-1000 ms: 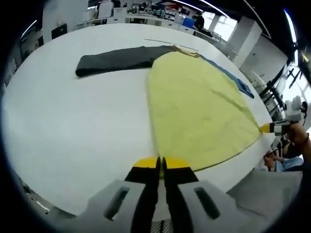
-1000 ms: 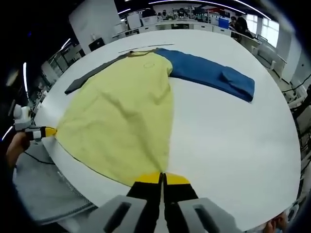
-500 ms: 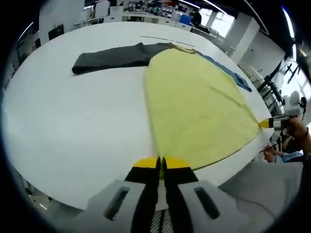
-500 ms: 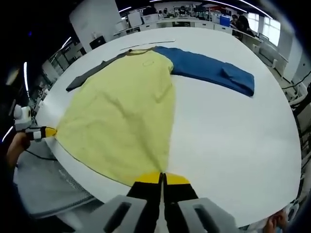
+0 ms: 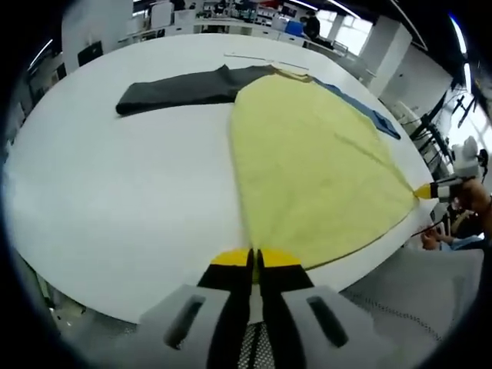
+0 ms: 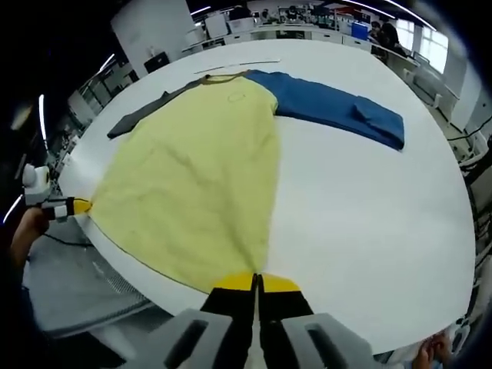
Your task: Fold the garment on the visible template until the final outline fits inside the template.
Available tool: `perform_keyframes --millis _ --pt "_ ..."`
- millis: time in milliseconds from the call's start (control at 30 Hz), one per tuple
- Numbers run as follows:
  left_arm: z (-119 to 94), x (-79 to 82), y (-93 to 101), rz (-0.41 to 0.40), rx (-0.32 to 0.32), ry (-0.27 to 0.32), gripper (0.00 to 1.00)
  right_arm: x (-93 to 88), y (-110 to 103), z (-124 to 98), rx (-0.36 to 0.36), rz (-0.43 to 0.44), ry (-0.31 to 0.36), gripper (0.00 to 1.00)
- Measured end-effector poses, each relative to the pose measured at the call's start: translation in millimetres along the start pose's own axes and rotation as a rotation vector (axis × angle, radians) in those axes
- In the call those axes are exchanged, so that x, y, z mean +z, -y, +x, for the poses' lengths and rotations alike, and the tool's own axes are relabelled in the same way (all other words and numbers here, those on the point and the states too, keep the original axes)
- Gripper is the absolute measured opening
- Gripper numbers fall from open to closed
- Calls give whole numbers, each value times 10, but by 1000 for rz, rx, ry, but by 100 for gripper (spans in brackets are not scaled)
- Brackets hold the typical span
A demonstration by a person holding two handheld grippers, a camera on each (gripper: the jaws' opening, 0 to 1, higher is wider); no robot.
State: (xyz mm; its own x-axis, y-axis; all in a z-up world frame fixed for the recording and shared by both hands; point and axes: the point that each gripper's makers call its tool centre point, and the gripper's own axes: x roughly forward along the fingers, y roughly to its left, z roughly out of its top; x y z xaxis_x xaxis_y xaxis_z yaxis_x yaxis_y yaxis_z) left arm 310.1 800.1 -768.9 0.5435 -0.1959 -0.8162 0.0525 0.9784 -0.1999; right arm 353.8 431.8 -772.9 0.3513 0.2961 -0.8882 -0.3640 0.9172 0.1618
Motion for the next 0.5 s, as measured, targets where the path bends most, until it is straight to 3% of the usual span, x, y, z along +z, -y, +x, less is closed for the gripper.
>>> perform_keyframes --millis 400,500 --pt "18 -25 -11 -6 -8 -2 1 -18 5 15 21 22 19 0" --pt "18 -4 3 -3 -20 19 3 8 17 -11 25 32 36 10"
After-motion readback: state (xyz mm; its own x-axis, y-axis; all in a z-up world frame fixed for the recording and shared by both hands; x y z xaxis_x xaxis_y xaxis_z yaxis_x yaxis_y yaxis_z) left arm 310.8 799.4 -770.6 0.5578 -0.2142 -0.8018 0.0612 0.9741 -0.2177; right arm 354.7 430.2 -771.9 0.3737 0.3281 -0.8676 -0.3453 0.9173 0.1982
